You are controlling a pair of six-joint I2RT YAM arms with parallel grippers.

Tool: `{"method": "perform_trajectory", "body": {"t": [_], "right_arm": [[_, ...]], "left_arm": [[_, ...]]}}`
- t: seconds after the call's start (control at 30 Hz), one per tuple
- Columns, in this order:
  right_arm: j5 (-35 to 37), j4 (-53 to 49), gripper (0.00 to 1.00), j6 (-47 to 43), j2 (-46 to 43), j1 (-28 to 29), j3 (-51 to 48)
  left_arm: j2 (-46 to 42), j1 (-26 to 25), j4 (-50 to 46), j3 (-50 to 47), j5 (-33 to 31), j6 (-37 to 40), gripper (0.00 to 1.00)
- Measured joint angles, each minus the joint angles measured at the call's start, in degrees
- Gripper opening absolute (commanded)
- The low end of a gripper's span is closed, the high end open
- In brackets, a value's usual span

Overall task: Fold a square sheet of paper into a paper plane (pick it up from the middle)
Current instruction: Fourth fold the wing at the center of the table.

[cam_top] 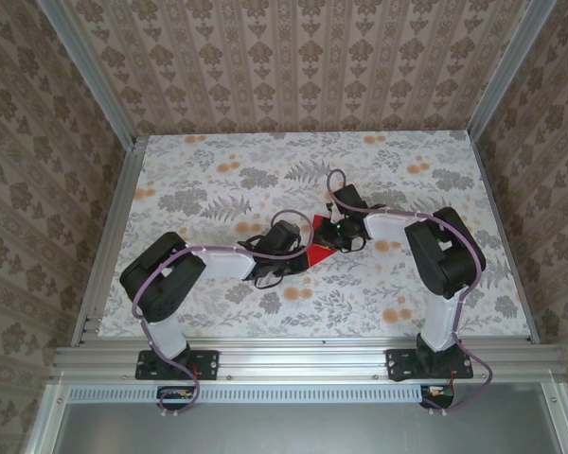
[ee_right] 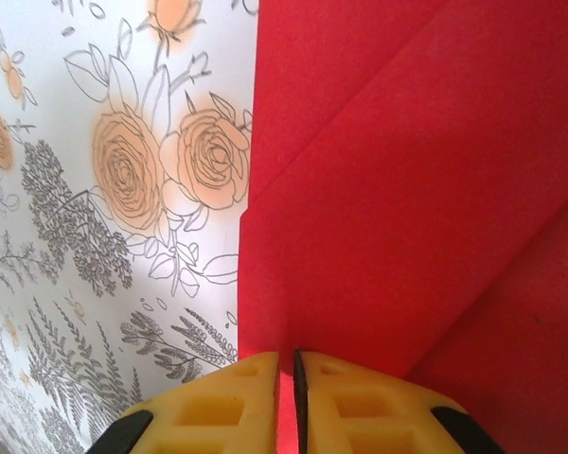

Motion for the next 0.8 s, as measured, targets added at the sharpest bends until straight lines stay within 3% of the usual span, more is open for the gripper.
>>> {"method": "perform_trajectory", "body": {"t": [0.8], "right_arm": [[1.9,-0.8,0.17,-0.2,1.3,-0.7,1.3]], "left_arm": [[0.0,0.0,0.0,0.0,0.0,0.0,0.04]]}}
